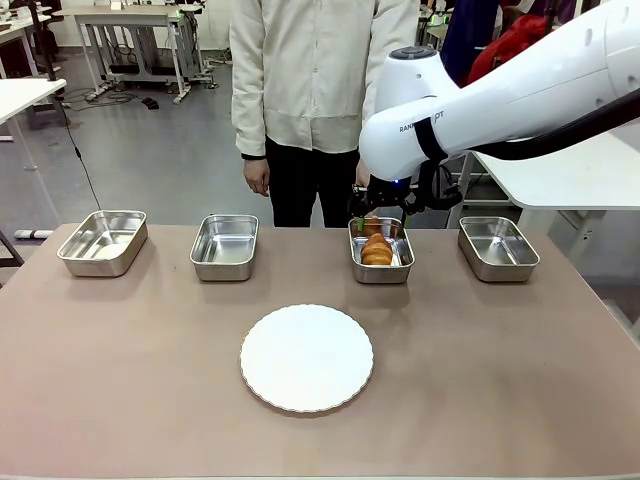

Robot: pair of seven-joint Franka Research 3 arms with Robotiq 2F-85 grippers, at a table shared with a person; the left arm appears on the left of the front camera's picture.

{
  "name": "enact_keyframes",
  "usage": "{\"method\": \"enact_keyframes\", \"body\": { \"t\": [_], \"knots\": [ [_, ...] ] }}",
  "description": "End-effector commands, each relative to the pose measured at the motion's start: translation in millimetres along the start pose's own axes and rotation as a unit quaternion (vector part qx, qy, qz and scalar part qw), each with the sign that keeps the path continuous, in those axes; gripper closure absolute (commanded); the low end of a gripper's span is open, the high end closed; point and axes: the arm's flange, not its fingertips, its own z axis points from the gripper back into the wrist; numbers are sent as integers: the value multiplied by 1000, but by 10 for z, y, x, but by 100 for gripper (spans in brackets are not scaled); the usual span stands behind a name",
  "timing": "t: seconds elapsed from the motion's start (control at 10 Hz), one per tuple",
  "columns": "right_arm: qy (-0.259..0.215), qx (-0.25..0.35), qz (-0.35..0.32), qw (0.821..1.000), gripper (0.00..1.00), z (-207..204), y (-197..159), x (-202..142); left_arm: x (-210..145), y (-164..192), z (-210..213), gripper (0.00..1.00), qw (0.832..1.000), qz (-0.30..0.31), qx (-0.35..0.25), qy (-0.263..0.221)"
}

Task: Place the bread in the container.
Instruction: Place the Butter Roll into the Airtight Container indicated by the human.

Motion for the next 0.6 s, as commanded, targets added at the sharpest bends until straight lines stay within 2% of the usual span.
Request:
{"method": "enact_keyframes", "body": {
  "t": [0.0, 0.4, 0.5],
  "knots": [
    [-3, 1, 10, 1000, 0, 7, -16, 14, 1, -12, 13, 0, 1000, -5, -3, -6],
    [0, 0, 0, 1000, 0, 0, 0, 0, 1, -12, 13, 0, 1000, -5, -3, -6],
    [-37, 3, -36, 999, 0, 295, -99, -248, 1, -12, 13, 0, 1000, -5, -3, -6]
  ]
}}
